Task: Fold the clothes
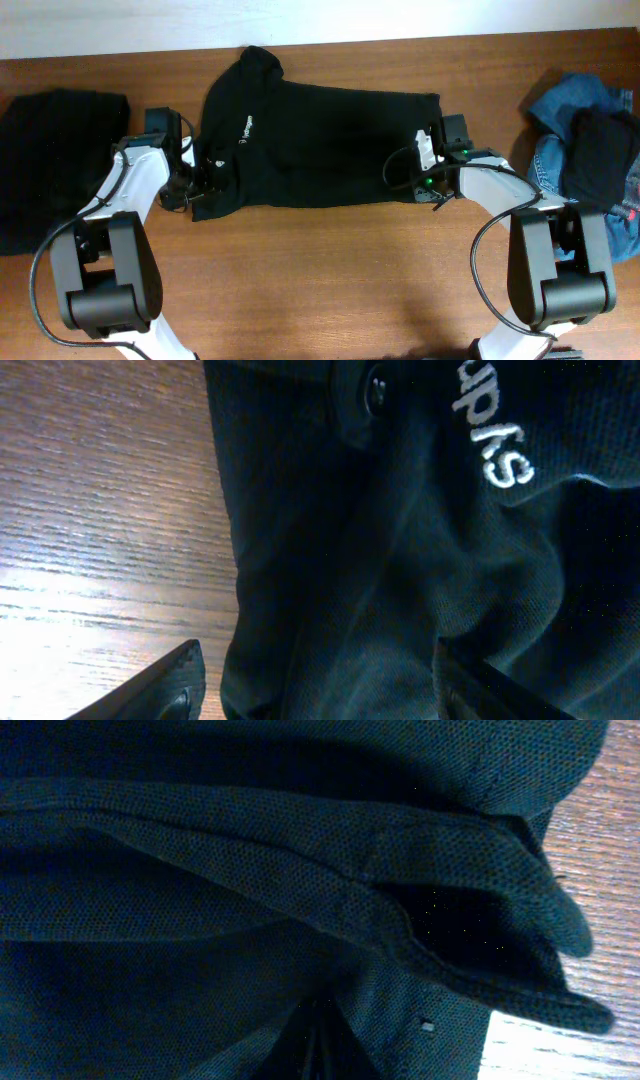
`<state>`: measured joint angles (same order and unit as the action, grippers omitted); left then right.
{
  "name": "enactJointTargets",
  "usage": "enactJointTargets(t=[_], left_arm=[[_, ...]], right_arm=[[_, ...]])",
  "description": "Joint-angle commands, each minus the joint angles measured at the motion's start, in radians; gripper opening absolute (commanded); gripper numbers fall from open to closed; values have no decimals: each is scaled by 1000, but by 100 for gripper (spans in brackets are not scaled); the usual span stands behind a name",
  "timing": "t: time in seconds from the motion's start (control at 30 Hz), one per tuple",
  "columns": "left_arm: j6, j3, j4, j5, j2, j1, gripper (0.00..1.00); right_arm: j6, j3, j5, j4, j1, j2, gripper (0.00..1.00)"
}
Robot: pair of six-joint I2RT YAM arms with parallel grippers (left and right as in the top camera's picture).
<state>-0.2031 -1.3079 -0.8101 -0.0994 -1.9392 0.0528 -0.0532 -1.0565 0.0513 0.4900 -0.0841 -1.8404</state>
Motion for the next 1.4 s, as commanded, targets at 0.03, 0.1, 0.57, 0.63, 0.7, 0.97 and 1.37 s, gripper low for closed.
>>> enactJointTargets(t=[0.03,0.1,0.57,0.63,0.7,0.97,1.37], left_arm=[[-9,42,26,13,8,2,72],[-10,58,45,13,8,2,72],[-9,93,117,115,8,3,0],[-9,93,119,154,8,3,1],[-8,93,116,205,8,3,1],[-9,93,79,287,8,2,1],[-30,93,-20,258,8,2,1]], right_arm=[[3,-13,5,-4,-2,-14,4],[3,-13,5,-3,-2,-14,4],[2,-2,-49,-3,-1,-14,4],[2,3,-73,-4,-1,-14,4],[2,6,-99,-3,0,-14,4],[2,15,-165,4,2,-14,4],[41,16,-197,116,61,-14,4]])
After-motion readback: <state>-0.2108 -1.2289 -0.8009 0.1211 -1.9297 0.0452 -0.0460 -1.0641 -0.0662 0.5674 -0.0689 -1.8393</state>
